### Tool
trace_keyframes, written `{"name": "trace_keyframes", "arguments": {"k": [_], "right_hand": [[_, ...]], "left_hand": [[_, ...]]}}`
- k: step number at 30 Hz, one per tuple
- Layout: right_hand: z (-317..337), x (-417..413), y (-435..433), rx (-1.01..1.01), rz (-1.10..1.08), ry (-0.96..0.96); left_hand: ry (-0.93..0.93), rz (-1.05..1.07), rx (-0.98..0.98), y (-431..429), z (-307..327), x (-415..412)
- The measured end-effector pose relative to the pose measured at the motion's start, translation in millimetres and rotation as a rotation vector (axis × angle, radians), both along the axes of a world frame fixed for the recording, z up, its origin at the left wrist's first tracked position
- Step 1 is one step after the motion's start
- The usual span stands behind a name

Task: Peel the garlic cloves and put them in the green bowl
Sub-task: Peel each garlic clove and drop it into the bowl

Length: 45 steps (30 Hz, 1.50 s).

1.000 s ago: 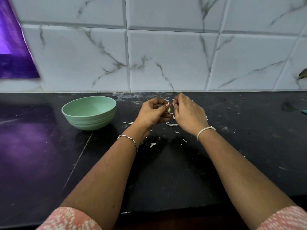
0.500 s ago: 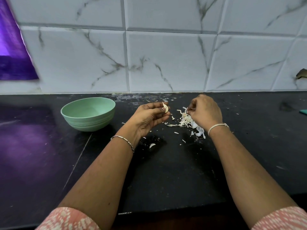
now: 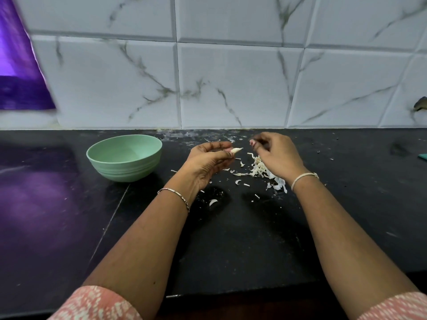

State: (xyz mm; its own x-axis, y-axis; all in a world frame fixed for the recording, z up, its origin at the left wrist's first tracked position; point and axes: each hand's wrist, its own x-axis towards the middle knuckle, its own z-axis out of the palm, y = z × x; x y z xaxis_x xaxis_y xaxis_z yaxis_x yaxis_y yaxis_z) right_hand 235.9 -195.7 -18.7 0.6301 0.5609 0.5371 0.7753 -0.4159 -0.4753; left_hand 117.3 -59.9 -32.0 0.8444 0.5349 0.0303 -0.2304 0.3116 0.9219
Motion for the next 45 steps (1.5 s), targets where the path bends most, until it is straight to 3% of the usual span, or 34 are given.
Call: {"name": "trace_keyframes", "arguments": {"k": [4,10,14,21,26,32,37,45], "right_hand": [[-1.1,-8.5,8.5,0.089,0.221,0.126],[-5.4,-13.8,14.0,0.098,0.225,0.106],[-7.6,-14.7,16.0,0.088,0.136,-0.018],[-7.9,-15.9,17.2,0.113,-0.001,-0.153],[-6.0,-18.9,17.6,0.103,-0.019,-0.171],[-7.1,-15.8,16.9,0.122,0.060,0.019],[-5.5,-12.6,17.7,0.153,0.179,0.206],[-5.8,-11.2,15.9,0.204,0.151,-0.020]], "left_hand": [[-0.011,0.050,-0.003,-0.7,-1.6,2.0],[-0.042,0.127,-0.019,-0.7,-0.2,3.3],[-0.051,0.130,-0.003,-2.1,0.0,2.7],[0.051,0.208,0.410,-11.1,-2.3,7.4],[0.064,0.285,0.540,-10.2,-2.6,8.0],[0.058,0.208,0.650,-2.5,-2.1,1.2],[0.083,0.291,0.677,-3.4,-0.7,0.4],[0.086,0.279,0.678,-6.2,1.6,0.9]]}}
